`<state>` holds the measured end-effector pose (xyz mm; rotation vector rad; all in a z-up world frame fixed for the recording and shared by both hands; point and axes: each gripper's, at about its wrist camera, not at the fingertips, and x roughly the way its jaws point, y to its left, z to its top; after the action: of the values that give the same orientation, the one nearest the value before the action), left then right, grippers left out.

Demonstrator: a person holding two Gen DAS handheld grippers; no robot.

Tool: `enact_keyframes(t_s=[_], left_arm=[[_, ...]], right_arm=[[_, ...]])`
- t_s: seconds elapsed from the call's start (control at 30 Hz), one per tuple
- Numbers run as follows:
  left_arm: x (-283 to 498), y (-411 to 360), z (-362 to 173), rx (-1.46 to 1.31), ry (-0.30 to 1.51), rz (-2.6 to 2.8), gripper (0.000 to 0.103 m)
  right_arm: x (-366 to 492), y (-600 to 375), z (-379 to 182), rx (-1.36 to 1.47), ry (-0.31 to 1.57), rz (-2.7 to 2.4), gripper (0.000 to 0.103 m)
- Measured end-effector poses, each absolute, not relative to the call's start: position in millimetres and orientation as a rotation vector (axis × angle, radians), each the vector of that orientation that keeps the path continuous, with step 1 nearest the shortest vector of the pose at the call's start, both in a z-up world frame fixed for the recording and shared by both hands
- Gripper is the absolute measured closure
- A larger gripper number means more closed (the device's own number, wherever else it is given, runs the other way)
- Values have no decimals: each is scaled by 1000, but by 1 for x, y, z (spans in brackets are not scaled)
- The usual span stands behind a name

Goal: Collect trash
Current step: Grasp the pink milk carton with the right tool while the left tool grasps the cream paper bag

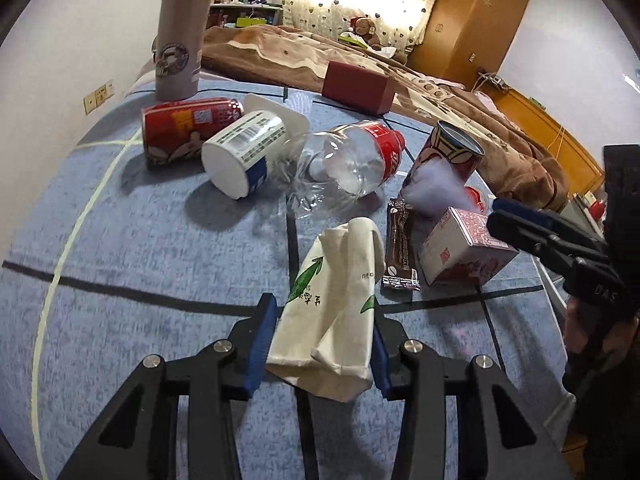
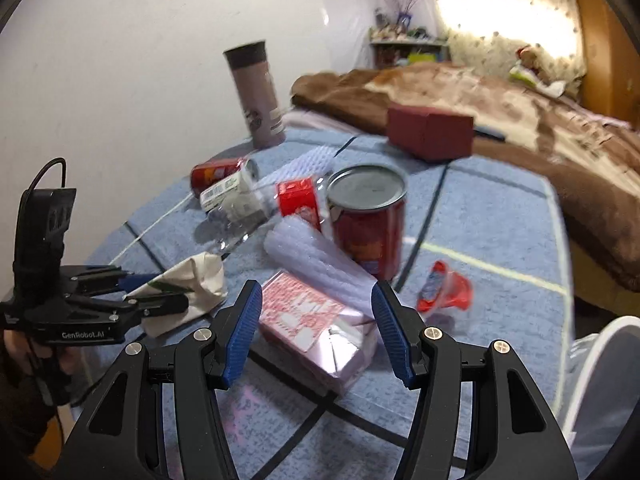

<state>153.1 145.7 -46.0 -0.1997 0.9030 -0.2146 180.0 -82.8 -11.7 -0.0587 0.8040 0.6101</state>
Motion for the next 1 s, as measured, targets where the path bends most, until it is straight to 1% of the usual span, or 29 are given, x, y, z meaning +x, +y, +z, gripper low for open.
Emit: enact_keyframes(t_s=[0.07,0.27,0.37,0.43,0.73,1.0], left_arm=[[152,148,-46,-212,904,-210,58],[152,147,-47,-205,908,-209,56],[154,146,-48,-201,913,-208,51],[155,145,-50,-193,922,-198,44],[164,138,-52,-179,923,-190,35],[162,128,-53,-164,930,-204,34]], right_arm=[[182,-81,-14,-63,831,599,44],[161,-80,-13,-88,830,641,44],[153,-80,-16,-86,865,645,44],[149,-80,-22,-73,901,634,44],[156,-72,-30,-20,913,543,44],[153,-75,-36,1,902,487,45]])
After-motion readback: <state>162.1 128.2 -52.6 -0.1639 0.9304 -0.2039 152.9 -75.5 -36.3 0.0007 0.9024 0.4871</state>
